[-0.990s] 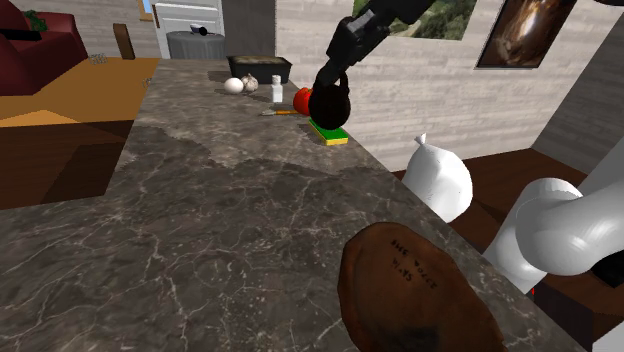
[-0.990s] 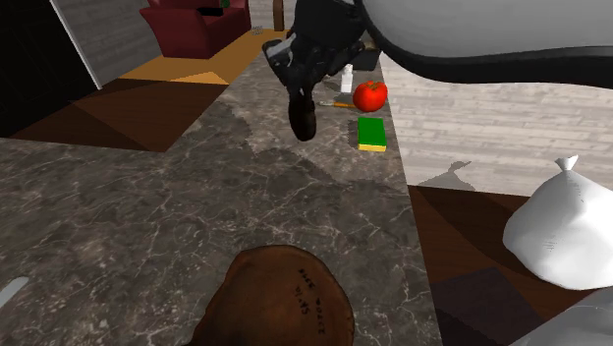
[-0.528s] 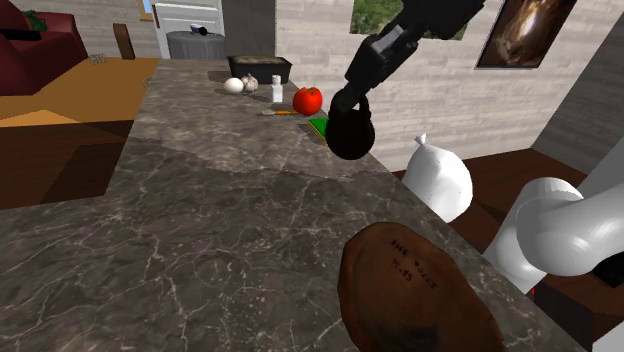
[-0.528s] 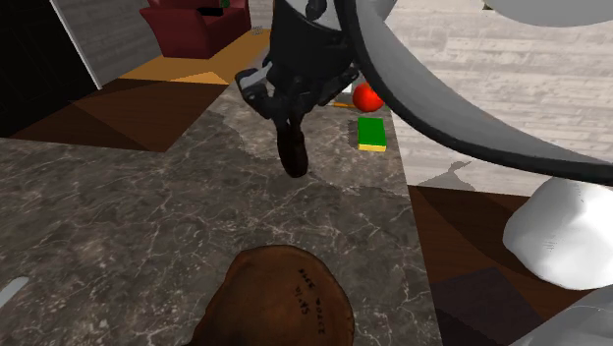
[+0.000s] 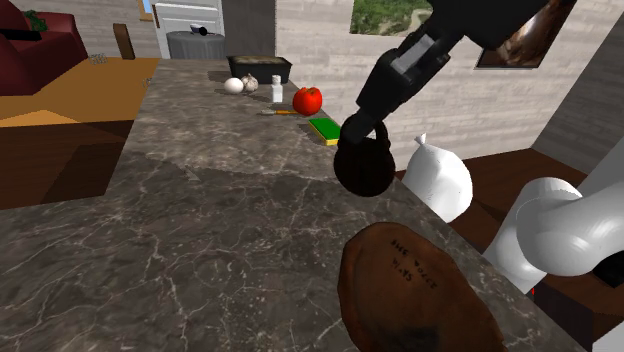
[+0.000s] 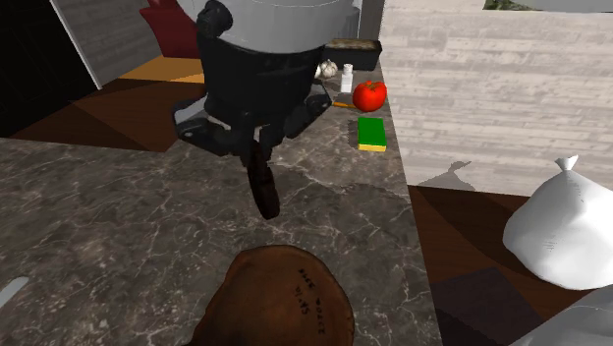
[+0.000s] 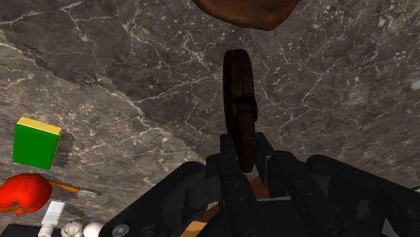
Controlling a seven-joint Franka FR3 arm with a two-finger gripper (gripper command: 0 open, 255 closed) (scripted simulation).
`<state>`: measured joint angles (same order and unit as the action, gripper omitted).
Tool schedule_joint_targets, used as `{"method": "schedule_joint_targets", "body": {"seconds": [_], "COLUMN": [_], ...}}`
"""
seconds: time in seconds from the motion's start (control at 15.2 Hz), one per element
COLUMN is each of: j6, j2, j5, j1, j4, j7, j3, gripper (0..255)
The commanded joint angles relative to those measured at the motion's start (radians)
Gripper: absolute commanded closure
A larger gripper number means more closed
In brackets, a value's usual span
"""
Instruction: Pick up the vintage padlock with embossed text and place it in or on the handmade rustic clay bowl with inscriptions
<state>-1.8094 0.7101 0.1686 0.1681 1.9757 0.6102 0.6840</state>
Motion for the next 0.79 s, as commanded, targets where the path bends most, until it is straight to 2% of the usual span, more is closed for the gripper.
{"method": "schedule_joint_targets", "body": {"seconds": [0.0,0.07,0.13,0.2,0.26,0.33,0.73], "j6": [0.027,0.044,0.027,0.027,0.225,0.378,0.296], "j2": [0.153,0.153,-0.006,-0.006,-0.184,-0.342,-0.305], "j5": [0.008,0.009,0.006,0.006,0.013,0.005,0.024], "j1": [0.076,0.079,-0.003,-0.003,-0.050,-0.088,-0.072], "j4": [-0.005,-0.024,-0.005,-0.005,-0.205,-0.372,-0.256], "j7": [0.039,0.060,0.030,0.030,0.031,0.058,0.040], "j3": [0.031,0.048,0.013,0.013,0.028,0.066,0.052], "gripper": [255,255,255,0,0,0,0]}}
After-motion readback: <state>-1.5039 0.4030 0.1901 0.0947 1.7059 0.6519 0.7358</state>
